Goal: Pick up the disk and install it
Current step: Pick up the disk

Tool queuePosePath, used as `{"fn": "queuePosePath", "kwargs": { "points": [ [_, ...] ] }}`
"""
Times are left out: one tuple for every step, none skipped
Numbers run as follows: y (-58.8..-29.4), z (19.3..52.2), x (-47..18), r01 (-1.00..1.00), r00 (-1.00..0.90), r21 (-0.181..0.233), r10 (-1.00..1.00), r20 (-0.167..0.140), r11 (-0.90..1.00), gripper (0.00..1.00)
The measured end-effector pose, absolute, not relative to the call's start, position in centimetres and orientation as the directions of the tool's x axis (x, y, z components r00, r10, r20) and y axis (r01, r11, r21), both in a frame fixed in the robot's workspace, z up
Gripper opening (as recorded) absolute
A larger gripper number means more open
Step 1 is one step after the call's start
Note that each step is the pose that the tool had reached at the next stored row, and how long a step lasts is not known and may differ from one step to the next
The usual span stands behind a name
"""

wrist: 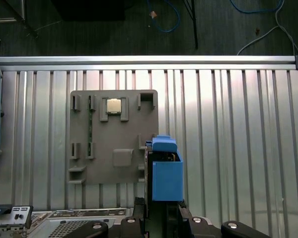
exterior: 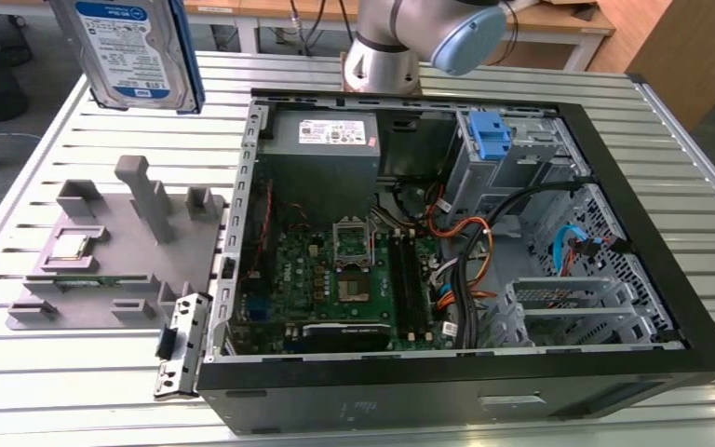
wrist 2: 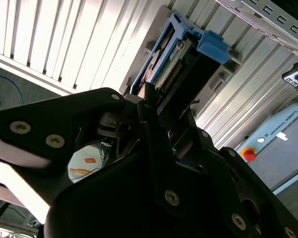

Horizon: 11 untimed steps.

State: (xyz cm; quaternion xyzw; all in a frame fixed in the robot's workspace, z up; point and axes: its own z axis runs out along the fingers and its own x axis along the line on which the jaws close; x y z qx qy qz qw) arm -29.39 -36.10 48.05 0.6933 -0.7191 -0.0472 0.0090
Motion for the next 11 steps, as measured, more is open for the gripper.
{"fn": "queuePosePath", "kwargs": {
  "points": [
    [-36.10, 48.10, -29.39, -0.996, -0.039, 0.080, -0.998, -0.053, 0.034, 0.35],
    [-36.10, 48.14, -29.39, -0.996, -0.039, 0.080, -0.998, -0.053, 0.034, 0.35],
    [-36.10, 48.17, -29.39, -0.996, -0.039, 0.080, -0.998, -0.053, 0.034, 0.35],
    [-36.10, 48.18, -29.39, -0.996, -0.039, 0.080, -0.998, -0.053, 0.034, 0.35],
    [-36.10, 48.21, -29.39, -0.996, -0.039, 0.080, -0.998, -0.053, 0.034, 0.35],
    [-36.09, 48.22, -29.39, -0.996, -0.039, 0.080, -0.998, -0.053, 0.034, 0.35],
    [-36.10, 48.22, -29.38, -0.996, -0.039, 0.080, -0.998, -0.053, 0.034, 0.35],
    [-36.09, 48.23, -29.37, -0.996, -0.039, 0.081, -0.998, -0.052, 0.034, 0.35],
    [-36.09, 48.23, -29.33, -0.996, -0.039, 0.081, -0.998, -0.052, 0.034, 0.35],
    [-36.10, 48.22, -29.29, -0.996, -0.039, 0.080, -0.998, -0.053, 0.034, 0.35],
    [-36.10, 48.22, -29.26, -0.996, -0.039, 0.080, -0.998, -0.053, 0.034, 0.35]
  ]
}}
